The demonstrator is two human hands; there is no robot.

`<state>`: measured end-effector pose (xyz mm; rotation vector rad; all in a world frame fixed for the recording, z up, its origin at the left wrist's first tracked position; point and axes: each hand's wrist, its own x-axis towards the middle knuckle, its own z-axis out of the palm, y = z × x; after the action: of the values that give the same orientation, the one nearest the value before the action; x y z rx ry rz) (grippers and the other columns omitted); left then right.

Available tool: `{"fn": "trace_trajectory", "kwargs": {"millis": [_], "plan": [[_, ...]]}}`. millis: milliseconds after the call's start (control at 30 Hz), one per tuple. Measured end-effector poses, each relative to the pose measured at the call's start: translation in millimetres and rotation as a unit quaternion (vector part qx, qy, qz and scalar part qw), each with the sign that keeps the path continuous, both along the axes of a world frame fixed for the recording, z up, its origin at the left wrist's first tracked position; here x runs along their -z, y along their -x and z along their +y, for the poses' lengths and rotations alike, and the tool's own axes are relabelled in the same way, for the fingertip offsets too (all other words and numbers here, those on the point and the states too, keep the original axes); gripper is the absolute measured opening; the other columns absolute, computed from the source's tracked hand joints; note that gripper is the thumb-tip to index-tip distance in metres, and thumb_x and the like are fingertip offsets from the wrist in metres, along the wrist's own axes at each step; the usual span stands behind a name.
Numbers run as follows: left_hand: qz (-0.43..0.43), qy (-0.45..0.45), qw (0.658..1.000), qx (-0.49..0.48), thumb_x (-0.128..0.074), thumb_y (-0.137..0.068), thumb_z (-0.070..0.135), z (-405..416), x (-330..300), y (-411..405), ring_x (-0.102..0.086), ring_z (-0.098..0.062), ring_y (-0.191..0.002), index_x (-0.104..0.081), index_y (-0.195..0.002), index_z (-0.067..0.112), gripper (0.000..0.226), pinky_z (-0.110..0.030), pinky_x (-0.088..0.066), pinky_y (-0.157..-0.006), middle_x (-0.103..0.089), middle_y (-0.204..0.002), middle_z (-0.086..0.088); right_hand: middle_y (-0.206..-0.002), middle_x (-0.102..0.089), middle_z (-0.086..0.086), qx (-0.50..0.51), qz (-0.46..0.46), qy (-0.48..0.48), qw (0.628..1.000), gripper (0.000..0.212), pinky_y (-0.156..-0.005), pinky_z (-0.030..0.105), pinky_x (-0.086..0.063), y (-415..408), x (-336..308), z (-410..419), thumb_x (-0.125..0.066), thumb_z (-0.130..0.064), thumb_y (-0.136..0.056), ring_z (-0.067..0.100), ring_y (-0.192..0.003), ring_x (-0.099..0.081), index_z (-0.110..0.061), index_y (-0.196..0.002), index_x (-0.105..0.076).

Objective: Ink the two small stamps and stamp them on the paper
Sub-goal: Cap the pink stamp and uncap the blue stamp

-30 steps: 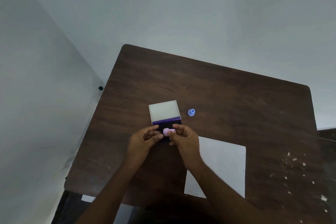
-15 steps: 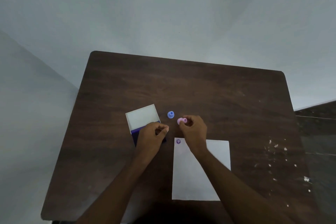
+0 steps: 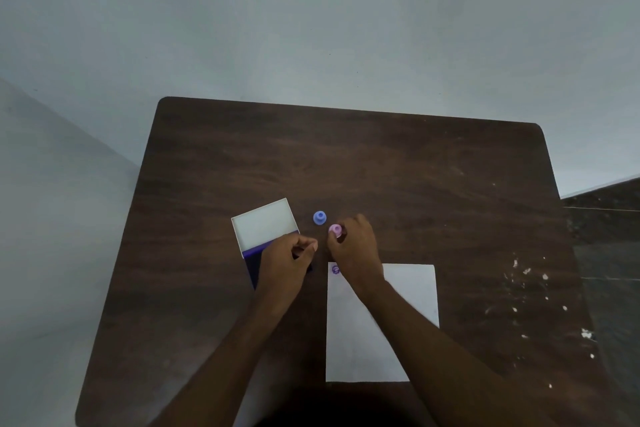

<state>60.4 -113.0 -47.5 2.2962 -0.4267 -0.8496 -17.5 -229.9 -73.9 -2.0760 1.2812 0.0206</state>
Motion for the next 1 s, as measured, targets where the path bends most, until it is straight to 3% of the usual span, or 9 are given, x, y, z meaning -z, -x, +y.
{"fn": "trace_trajectory", "kwargs": {"millis": [100, 333, 533, 700, 833, 1000], "plan": [[0.001, 0.007, 1.0, -0.003, -0.063, -0.09, 0.028, 1, -3, -1, -0.059, -0.008, -0.093, -0.069, -0.107, 0.015, 0.022, -0.019, -0.041, -0.085, -0.07, -0.111, -0.002, -0.09, -0.062, 0.002, 0.008, 0.008, -0.008, 1.0, 0.015, -0.071, 0.02, -0.038, -1, 0, -1, -0.056, -0.031, -0.091, 0.009, -0.073, -0.048, -0.018, -0.084, -0.055], [0.0, 0.014, 1.0, -0.013, -0.062, -0.09, 0.029, 5, -7, -5, -0.06, -0.011, -0.097, -0.068, -0.107, 0.014, 0.024, -0.022, -0.044, -0.086, -0.069, -0.112, -0.002, -0.104, -0.061, 0.002, -0.014, -0.012, 0.049, 0.999, 0.023, -0.078, 0.018, -0.034, 0, -3, 1, -0.06, -0.034, -0.087, 0.008, -0.089, -0.046, -0.016, -0.102, -0.059], [0.0, 0.024, 1.0, -0.015, -0.063, -0.09, 0.029, 10, -7, -6, -0.061, -0.011, -0.099, -0.069, -0.107, 0.015, 0.023, -0.026, -0.048, -0.091, -0.069, -0.111, -0.001, -0.108, -0.063, 0.0, -0.046, -0.012, 0.09, 0.995, 0.025, -0.083, 0.019, -0.038, -2, -6, -1, -0.059, -0.036, -0.087, 0.011, -0.096, -0.051, -0.018, -0.105, -0.06], [0.001, 0.041, 0.999, -0.017, -0.063, -0.089, 0.028, 15, -8, -6, -0.057, 0.0, -0.084, -0.071, -0.102, 0.017, 0.019, -0.012, -0.042, -0.076, -0.071, -0.104, 0.003, -0.111, -0.065, 0.003, -0.088, -0.026, 0.156, 0.984, 0.029, -0.087, 0.03, -0.044, -16, -13, -1, -0.056, -0.038, -0.089, 0.018, -0.101, -0.055, -0.017, -0.109, -0.061], [-0.007, 0.046, 0.999, -0.016, -0.063, -0.089, 0.029, 22, -10, -8, -0.059, -0.003, -0.087, -0.07, -0.099, 0.021, 0.015, -0.012, -0.042, -0.075, -0.07, -0.101, 0.006, -0.119, -0.062, 0.01, -0.166, -0.018, 0.199, 0.966, 0.036, -0.089, 0.037, -0.045, -26, -14, -1, -0.053, -0.031, -0.091, 0.025, -0.108, -0.053, -0.011, -0.121, -0.058], [-0.049, 0.042, 0.997, 0.041, -0.062, -0.09, 0.032, 33, -13, -13, -0.056, 0.002, -0.078, -0.069, -0.096, 0.026, 0.011, -0.006, -0.038, -0.07, -0.07, -0.098, 0.008, -0.11, -0.065, 0.014, -0.181, -0.05, 0.203, 0.961, 0.026, -0.084, 0.031, -0.045, -28, -16, -1, -0.056, -0.017, -0.092, 0.026, -0.101, -0.054, -0.004, -0.113, -0.063]]}}
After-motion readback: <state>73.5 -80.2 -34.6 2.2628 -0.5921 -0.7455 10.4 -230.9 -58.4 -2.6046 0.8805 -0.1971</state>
